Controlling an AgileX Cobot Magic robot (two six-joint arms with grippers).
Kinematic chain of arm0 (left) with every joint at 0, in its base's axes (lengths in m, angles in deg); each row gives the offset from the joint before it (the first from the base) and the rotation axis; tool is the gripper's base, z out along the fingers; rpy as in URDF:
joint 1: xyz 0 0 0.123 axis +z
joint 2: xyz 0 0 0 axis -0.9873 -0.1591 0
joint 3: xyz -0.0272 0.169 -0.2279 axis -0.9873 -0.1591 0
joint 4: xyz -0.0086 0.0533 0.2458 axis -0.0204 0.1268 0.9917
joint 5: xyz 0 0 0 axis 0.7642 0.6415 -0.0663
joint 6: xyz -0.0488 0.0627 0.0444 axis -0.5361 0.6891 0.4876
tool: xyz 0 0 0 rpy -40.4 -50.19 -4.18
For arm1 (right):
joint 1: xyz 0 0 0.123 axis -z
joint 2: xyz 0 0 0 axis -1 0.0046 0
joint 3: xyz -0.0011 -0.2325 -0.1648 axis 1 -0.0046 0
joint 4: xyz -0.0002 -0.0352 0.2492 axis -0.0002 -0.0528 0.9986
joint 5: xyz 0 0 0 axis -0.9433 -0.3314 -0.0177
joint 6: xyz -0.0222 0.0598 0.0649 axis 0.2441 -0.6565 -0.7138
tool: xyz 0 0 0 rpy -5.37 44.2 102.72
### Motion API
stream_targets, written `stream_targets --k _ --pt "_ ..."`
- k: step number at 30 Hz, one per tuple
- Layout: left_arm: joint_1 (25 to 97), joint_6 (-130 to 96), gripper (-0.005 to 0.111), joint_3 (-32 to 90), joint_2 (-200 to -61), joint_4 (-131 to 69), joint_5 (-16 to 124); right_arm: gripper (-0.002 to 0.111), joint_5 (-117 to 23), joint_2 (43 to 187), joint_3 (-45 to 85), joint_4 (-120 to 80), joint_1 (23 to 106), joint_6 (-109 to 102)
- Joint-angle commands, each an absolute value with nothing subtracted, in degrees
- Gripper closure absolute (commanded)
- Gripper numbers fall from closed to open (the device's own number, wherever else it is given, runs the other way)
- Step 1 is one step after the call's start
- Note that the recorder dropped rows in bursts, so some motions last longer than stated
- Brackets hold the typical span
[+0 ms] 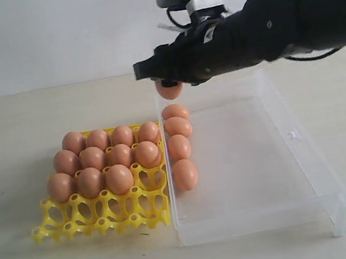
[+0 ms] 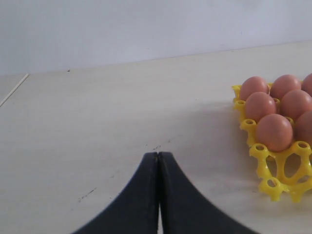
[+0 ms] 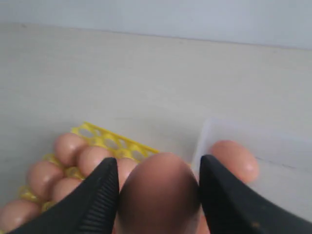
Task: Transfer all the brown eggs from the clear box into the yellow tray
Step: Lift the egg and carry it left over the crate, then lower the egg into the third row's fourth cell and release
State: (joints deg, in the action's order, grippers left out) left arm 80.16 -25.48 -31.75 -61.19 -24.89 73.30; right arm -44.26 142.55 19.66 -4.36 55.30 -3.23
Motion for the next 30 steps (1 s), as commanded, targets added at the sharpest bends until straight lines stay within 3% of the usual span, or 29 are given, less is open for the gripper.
stream_targets --k 1,6,30 --pt "80.2 -25.7 0.107 -31.5 -60.9 -25.1 72.7 0.108 -60.1 140.6 11.7 -1.6 47.5 -2.1" --pt "80.2 -25.7 0.107 -31.5 -60.9 -25.1 72.7 0.108 -71.7 142.9 7.2 1.8 41.9 -0.6" --pt "80.2 -25.7 0.107 -31.5 -60.9 -25.1 72.7 0.108 -73.9 152.5 6.9 6.1 40.8 -7.3"
